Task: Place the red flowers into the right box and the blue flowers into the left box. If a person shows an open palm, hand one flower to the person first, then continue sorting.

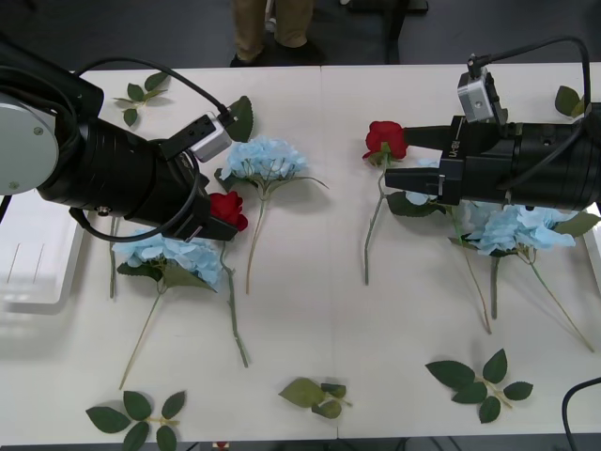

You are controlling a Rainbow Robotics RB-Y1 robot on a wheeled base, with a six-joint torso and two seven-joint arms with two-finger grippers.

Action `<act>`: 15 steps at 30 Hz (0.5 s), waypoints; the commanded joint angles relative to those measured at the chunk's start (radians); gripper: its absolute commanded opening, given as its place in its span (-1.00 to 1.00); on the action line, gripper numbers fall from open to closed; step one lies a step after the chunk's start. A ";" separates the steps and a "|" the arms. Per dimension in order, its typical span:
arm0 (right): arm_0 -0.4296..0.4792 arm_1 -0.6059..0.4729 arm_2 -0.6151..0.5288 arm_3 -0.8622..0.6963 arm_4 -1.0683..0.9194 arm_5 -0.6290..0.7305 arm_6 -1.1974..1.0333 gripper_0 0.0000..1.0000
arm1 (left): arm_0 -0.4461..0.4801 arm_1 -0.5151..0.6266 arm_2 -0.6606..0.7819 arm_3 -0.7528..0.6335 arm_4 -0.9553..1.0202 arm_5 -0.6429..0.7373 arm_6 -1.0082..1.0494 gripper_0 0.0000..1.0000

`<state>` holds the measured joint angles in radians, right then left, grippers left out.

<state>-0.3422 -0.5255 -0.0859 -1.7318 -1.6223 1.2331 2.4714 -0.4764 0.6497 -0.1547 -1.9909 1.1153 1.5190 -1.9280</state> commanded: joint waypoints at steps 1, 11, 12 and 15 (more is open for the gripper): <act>0.016 0.042 0.014 0.021 -0.014 0.006 -0.029 0.75 | -0.008 0.028 -0.009 -0.016 -0.008 -0.013 -0.003 0.92; -0.031 -0.209 -0.011 0.028 -0.068 0.022 -0.305 0.75 | 0.001 0.151 -0.051 0.010 0.097 0.046 0.112 0.92; -0.031 -0.249 -0.011 0.028 -0.080 0.036 -0.348 0.75 | -0.005 0.179 -0.052 0.010 0.127 0.046 0.138 0.92; -0.018 -0.389 -0.011 0.028 -0.113 0.112 -0.477 0.75 | -0.022 0.281 -0.052 0.010 0.215 0.046 0.259 0.92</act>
<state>-0.3393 -0.7550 -0.0848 -1.6946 -1.6957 1.2902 2.1022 -0.4441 0.7942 -0.1932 -1.9693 1.2663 1.5539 -1.8980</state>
